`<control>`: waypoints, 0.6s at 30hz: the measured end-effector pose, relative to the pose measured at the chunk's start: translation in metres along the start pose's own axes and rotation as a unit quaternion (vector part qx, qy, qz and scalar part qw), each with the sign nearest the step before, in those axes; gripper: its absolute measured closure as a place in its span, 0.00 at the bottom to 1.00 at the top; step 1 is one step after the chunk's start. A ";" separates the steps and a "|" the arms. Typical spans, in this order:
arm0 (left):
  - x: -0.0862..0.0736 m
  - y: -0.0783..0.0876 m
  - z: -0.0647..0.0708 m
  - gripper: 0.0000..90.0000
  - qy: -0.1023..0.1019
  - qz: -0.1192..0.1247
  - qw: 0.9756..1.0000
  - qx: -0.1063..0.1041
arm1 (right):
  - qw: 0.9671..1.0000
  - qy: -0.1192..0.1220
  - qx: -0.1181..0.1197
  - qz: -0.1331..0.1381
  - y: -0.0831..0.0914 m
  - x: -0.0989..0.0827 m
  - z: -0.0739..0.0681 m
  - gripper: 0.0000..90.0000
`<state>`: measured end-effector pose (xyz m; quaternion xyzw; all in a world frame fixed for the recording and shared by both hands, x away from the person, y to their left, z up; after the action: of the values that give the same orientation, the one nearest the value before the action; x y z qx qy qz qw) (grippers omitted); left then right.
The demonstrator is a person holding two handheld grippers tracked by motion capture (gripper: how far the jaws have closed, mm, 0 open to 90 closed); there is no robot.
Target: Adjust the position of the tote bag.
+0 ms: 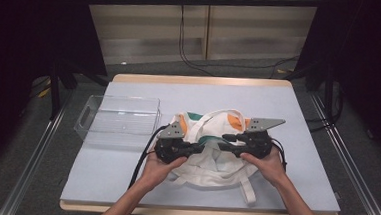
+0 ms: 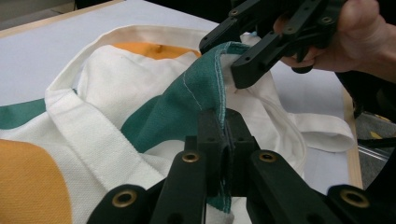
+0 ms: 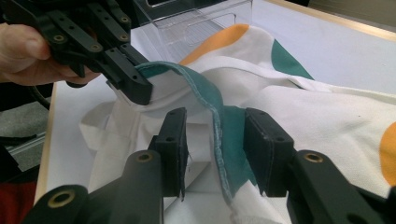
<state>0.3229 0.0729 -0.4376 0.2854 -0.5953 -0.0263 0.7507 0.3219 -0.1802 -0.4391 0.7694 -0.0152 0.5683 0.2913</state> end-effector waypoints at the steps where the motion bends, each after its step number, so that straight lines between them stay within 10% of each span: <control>1: 0.000 0.000 -0.001 0.97 0.001 0.002 1.000 -0.002 | 1.000 -0.001 0.001 0.002 -0.001 0.000 0.000 0.74; 6: 0.002 0.004 -0.001 0.92 0.013 0.019 1.000 -0.009 | 1.000 -0.006 0.016 0.004 -0.003 0.001 0.004 0.95; 7: 0.002 0.005 0.001 0.80 0.013 0.022 1.000 -0.009 | 1.000 -0.006 0.017 0.002 -0.004 0.002 0.004 0.97; 18: 0.020 0.026 0.030 0.73 -0.039 0.053 0.997 -0.041 | 1.000 -0.018 0.008 0.008 -0.007 0.011 0.016 0.97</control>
<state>0.2932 0.0753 -0.4044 0.2210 -0.6366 -0.0219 0.7386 0.3420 -0.1782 -0.4357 0.7819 -0.0219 0.5566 0.2801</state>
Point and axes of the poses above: each handheld gripper's, and its own axes: y roughly backward along the jaws, x roughly out of its top, z roughly to its right, the point moved 2 cm from there along -y, roughly forward along the jaws, and after that the axes turned 4 degrees about x, right-handed, at the moved point
